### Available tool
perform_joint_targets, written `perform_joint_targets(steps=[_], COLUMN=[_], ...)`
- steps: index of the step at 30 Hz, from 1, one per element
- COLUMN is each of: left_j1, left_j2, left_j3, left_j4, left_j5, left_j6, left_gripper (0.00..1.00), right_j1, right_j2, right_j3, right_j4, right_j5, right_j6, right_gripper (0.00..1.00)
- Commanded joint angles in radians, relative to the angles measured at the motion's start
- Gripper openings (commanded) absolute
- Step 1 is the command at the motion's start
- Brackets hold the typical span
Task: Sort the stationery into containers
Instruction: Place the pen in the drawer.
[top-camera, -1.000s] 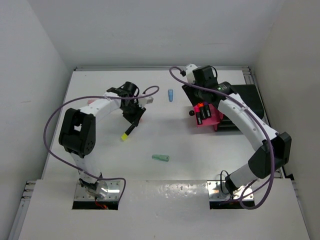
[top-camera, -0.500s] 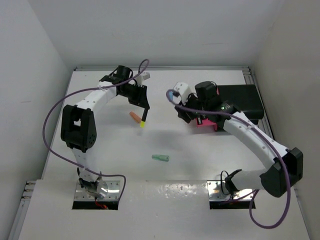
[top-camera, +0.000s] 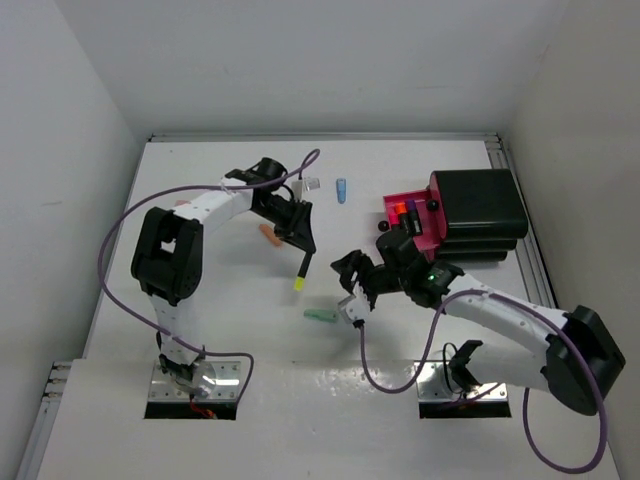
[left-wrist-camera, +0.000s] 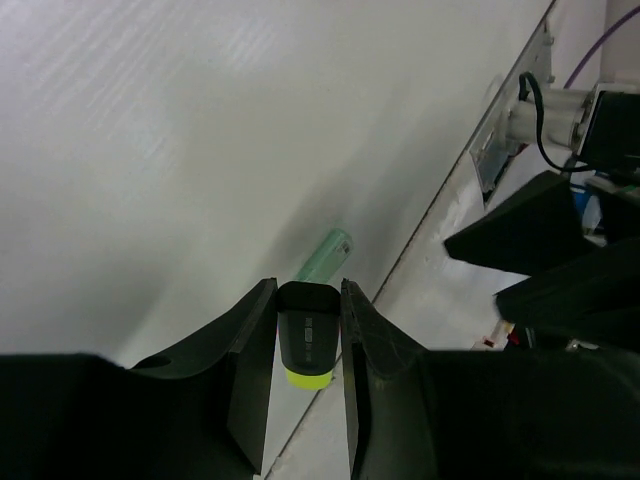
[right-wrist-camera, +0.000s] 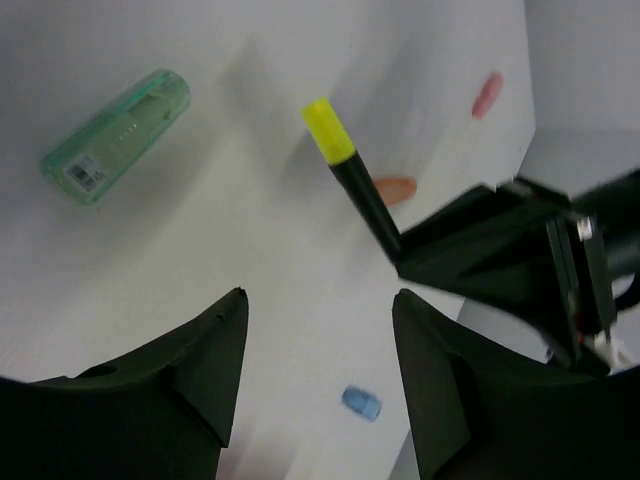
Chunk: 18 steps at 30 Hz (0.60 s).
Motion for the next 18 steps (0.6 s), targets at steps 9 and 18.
perform_joint_targets(steps=[9,18], left_j1=[-0.085,-0.118], left_j2=[-0.086,-0.085], left_j3=[-0.055,-0.047], left_j4=[0.041,0.032], left_j5=[0.006,-0.010], left_j6=[-0.034,-0.034], left_gripper=[0.00,0.00], right_j1=[0.097,0.143], right_j2=[0.163,0.243], right_j3=[-0.028,0.028], right_j4=[0.319,0.261], right_j5=[-0.085,-0.036], right_j6=[-0.355,-0.378], right_gripper=[0.59,0.58])
